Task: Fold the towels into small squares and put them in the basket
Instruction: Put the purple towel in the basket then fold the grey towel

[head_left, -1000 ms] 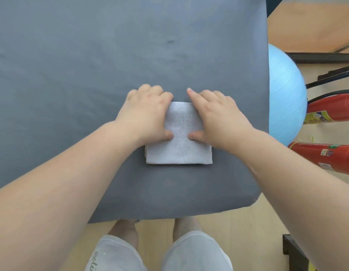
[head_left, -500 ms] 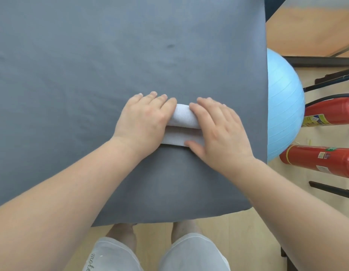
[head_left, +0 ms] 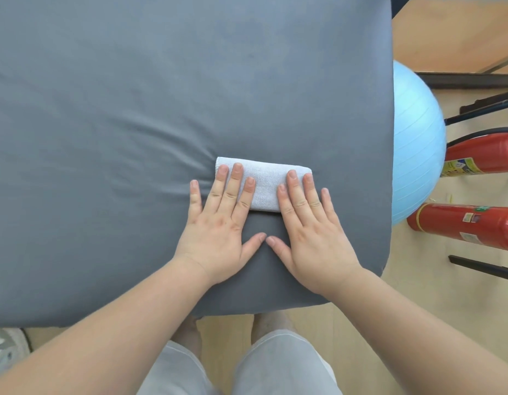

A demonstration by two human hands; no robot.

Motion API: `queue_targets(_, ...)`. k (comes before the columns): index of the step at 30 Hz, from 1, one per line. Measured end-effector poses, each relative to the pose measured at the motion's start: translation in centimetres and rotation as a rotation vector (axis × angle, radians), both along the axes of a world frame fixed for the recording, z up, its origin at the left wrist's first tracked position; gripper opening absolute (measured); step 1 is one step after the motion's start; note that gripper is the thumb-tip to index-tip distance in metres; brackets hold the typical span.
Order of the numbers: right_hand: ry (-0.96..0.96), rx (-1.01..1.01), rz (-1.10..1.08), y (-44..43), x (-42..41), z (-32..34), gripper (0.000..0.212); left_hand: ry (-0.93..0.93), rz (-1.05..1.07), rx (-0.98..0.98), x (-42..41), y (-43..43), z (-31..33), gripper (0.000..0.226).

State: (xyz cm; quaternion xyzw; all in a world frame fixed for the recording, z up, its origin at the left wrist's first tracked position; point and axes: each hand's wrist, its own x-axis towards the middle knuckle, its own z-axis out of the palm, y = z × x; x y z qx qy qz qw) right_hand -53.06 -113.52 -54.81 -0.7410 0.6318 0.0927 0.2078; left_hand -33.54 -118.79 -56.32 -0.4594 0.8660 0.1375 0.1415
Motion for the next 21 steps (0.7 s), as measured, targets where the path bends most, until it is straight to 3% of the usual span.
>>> queue_targets(10,0.045,0.188,-0.029,-1.3,0.6,1.1,0.091,-0.041,0.024,0.078,-0.7,-0.3,1.4,0.082)
queue_targets(14,0.054,0.222,-0.023,-1.4,0.7,1.7,0.090,0.024,-0.019,-0.008,-1.2,-1.5,3.1,0.079)
queue_targets(21,-0.095,0.206,-0.028,-1.2,-0.2,1.6,0.078,-0.031,-0.003,0.146,-1.5,-1.9,0.6,0.081)
